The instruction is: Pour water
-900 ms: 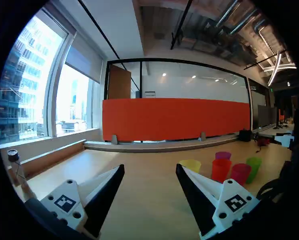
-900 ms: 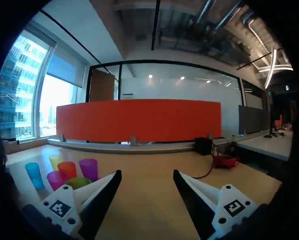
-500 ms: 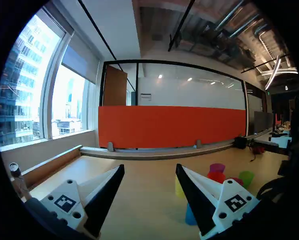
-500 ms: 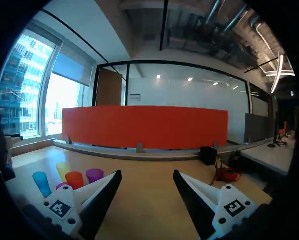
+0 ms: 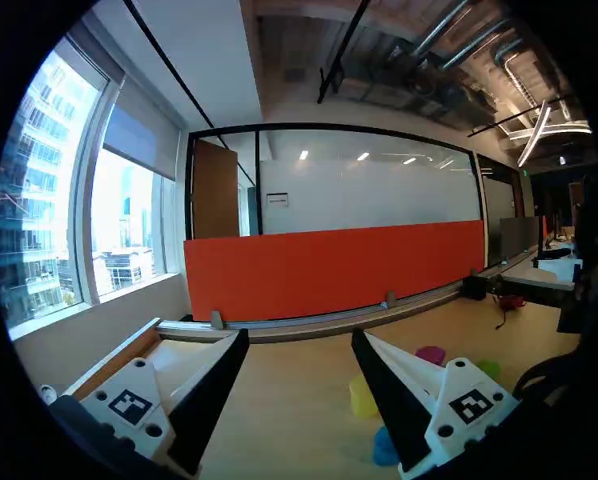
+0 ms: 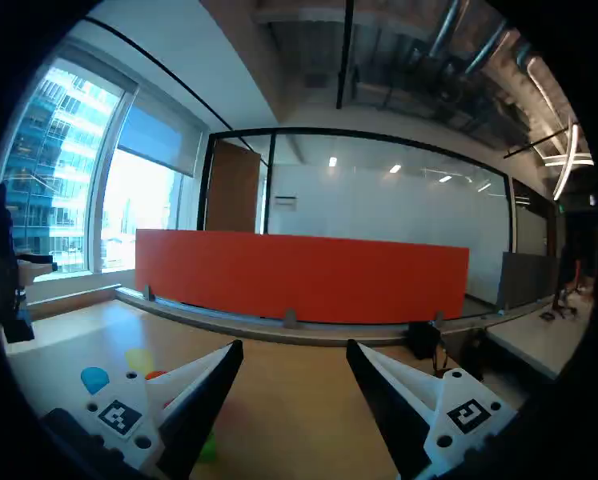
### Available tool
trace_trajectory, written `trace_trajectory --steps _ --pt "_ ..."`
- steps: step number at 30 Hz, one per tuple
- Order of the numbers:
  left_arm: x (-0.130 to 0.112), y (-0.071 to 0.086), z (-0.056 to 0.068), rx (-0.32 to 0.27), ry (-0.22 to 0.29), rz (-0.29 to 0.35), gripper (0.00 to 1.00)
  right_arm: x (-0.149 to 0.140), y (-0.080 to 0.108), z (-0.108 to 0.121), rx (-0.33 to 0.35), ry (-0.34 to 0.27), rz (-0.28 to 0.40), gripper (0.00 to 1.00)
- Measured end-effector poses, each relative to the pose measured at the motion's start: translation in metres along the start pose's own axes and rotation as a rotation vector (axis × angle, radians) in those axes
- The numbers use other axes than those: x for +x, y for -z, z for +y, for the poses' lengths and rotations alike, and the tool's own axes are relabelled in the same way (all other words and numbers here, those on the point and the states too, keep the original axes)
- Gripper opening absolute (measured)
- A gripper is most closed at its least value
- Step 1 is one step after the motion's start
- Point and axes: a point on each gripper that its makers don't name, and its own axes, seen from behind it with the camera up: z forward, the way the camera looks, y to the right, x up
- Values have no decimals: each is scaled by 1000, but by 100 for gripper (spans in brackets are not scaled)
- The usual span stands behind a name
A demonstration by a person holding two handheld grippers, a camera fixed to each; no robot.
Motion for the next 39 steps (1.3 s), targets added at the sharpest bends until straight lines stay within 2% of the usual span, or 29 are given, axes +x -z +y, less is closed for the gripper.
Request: trace_trajectory --steps 8,14,25,32,39 --pt "37 -5 9 -60 2 21 95 31 -3 -6 35 -19 -2 100" --pt "43 -7 21 -120 -16 12 95 33 -5 -13 77 -26 -9 100" --pt "40 -3 48 -279 -37 -16 95 34 1 -42 256 -31 -22 100" --pt "36 0 56 -339 -26 -26 95 38 3 -58 356 -20 -30 100" --pt "21 2 65 -388 -33 -59 95 29 4 -73 431 8 -70 100"
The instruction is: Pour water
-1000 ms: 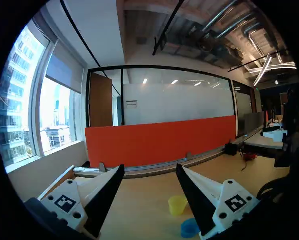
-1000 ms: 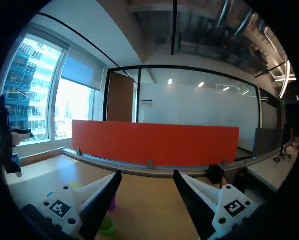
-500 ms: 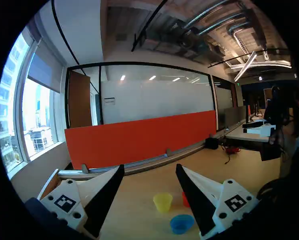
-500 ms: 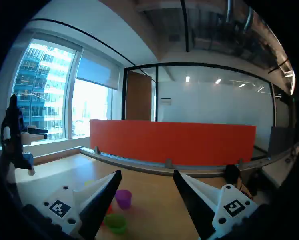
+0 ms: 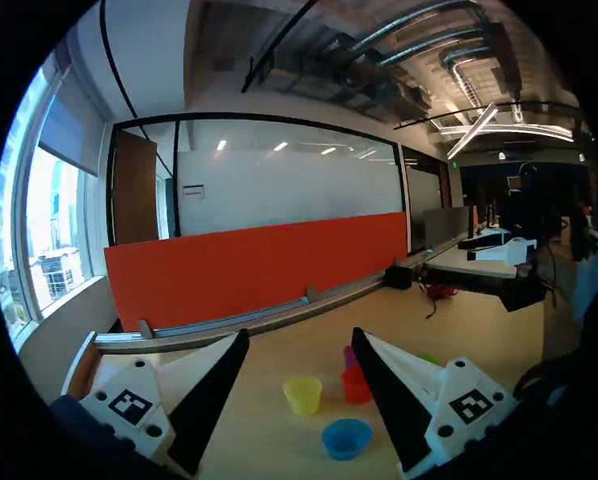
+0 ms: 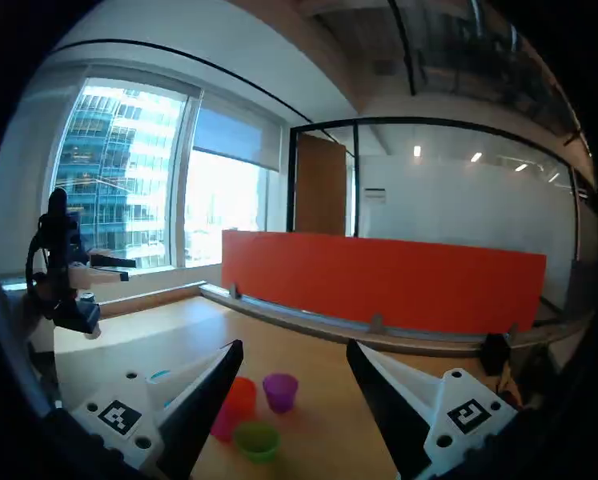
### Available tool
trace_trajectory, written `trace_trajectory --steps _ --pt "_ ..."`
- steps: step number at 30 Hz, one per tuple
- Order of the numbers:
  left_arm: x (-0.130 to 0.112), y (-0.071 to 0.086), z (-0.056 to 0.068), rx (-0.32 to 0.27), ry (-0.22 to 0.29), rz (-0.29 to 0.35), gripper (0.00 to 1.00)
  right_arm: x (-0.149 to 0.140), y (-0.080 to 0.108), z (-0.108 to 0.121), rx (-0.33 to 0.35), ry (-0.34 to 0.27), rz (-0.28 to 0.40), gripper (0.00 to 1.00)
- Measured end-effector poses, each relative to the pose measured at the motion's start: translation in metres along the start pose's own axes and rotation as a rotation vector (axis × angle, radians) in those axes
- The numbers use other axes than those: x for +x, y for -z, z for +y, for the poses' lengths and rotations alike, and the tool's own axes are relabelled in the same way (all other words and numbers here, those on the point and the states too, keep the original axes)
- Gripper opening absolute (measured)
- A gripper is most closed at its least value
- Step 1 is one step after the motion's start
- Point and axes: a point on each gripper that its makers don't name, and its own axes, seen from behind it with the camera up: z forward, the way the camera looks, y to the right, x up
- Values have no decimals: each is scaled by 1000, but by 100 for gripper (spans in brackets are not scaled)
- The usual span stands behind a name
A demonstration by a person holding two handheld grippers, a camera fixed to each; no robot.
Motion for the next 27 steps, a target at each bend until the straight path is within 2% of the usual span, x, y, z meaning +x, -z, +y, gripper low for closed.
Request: trace_trajectory --steps 5,10,18,27 --pt "-13 -2 10 -52 6 -27 95 -19 -5 -9 47 26 -65 100" --pt "-28 -6 15 -90 20 -58 95 -34 -7 -17 85 52 -119 100" --pt "-57 -11 18 -115 19 -112 95 -61 -12 -22 121 74 -186 100" --pt "-100 -17 28 -149 24 -195 95 -94 -19 -23 152 63 -257 100"
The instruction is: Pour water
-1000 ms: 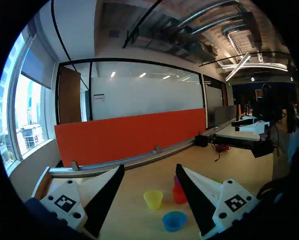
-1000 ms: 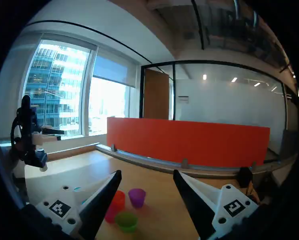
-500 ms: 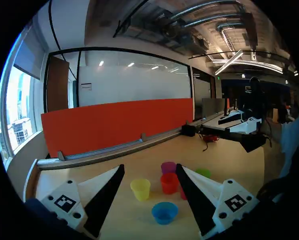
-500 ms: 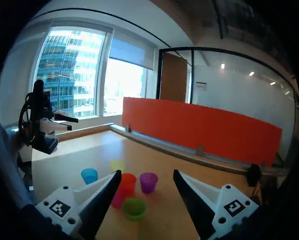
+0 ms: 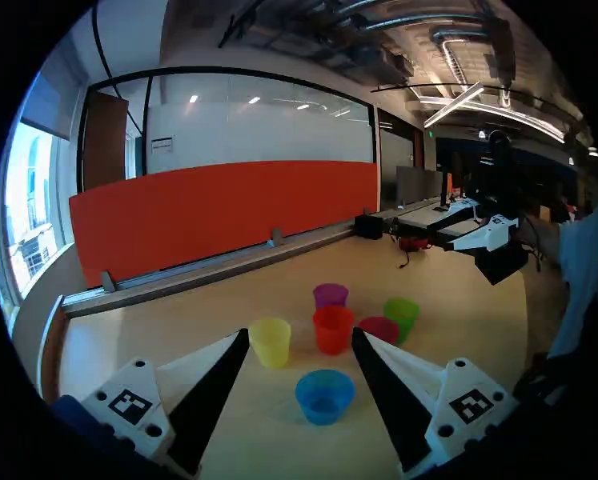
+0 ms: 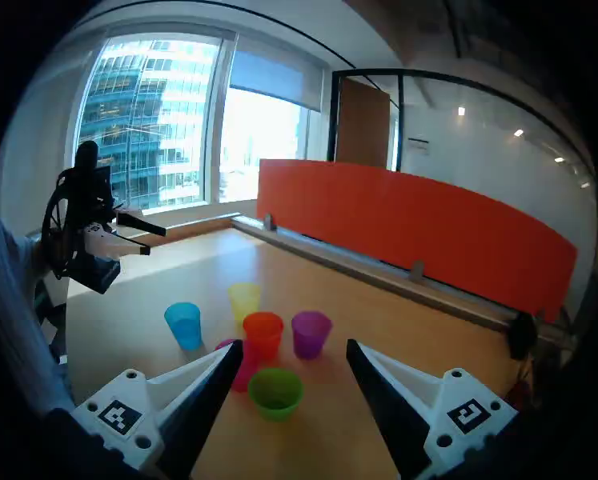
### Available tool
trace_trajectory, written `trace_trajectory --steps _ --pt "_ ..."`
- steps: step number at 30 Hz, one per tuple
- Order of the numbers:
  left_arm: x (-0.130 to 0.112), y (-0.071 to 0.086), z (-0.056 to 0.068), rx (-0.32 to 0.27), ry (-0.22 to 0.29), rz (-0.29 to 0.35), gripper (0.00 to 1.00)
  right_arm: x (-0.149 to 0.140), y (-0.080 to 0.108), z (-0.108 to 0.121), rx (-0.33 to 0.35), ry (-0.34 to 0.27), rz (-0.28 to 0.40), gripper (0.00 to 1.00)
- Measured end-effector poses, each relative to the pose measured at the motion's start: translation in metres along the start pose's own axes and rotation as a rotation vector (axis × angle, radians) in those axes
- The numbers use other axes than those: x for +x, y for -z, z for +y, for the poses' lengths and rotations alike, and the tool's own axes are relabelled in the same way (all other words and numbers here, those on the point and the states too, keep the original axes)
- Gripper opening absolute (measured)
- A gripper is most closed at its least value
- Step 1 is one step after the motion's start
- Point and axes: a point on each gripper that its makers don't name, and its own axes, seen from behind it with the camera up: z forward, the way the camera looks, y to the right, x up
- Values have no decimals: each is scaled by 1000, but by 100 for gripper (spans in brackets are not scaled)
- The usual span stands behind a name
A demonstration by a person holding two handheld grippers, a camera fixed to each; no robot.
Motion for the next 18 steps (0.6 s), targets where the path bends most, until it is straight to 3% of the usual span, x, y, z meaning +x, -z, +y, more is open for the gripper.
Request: trace_trajectory --steps 18 --pt "-71 -17 12 -56 20 -134 96 -53 -22 -10 60 -11 -110 100"
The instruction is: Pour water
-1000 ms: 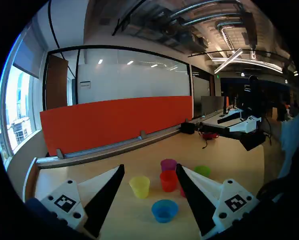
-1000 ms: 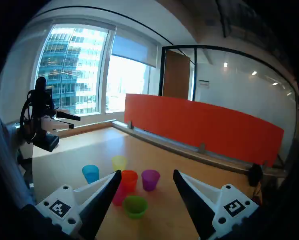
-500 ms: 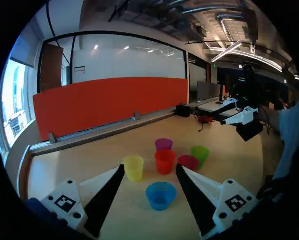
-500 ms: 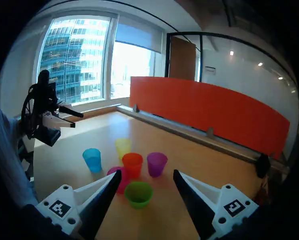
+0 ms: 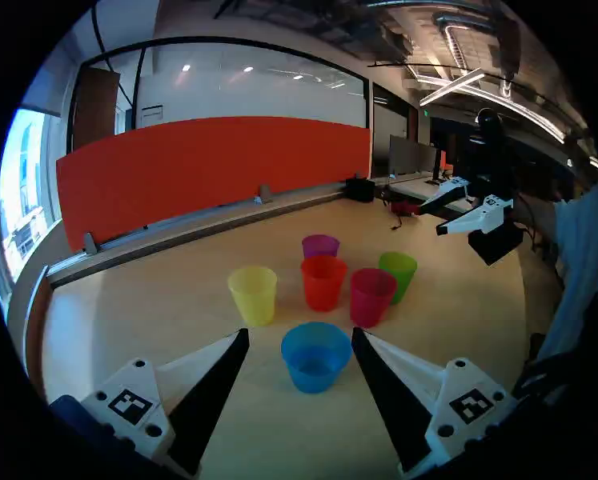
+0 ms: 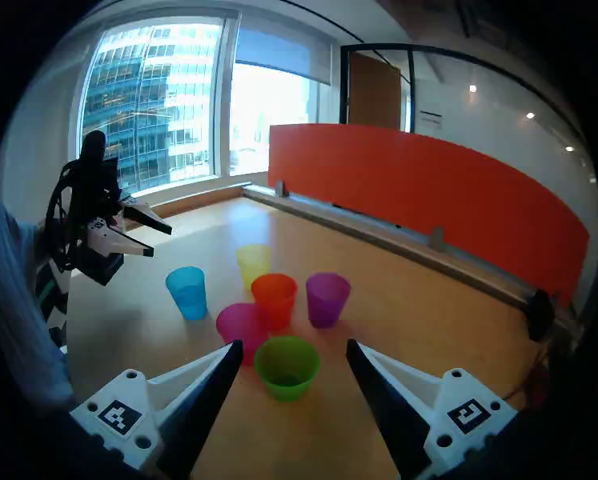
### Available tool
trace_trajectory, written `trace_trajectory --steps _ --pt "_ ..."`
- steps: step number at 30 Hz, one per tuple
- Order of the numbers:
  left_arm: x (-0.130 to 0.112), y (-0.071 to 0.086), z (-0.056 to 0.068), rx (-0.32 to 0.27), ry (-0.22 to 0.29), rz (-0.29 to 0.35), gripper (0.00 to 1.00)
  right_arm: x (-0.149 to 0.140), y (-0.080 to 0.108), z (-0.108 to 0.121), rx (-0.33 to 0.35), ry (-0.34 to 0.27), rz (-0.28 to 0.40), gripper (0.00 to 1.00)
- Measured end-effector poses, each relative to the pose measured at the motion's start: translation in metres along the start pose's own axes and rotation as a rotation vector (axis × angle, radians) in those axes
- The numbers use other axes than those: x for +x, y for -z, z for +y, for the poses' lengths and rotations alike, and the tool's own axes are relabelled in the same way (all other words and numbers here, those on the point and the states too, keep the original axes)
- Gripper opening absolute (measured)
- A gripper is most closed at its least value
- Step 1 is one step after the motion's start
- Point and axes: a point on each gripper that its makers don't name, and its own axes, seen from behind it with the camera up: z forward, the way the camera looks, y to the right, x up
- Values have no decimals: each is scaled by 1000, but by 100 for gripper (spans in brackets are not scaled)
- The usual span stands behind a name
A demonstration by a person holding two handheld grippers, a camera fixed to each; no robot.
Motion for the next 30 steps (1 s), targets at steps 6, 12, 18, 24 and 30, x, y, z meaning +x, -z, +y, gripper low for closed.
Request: trace_trajectory --steps 6,12,18,24,30 --pt "-19 -6 10 -31 -19 -42 96 -16 -7 -3 13 -7 -30 100" --pt "-37 -12 17 -51 -27 -87 96 -28 -11 -4 19 -7 -57 100" --pt "-55 -22 17 -63 -27 -130 96 -37 -15 -4 22 -3 -78 100" --pt "-64 -31 18 -76 -29 -156 96 -46 -20 -4 23 -5 -100 100" --pt "-65 -42 19 -90 -26 -161 96 -51 -24 -2 23 -5 -111 100"
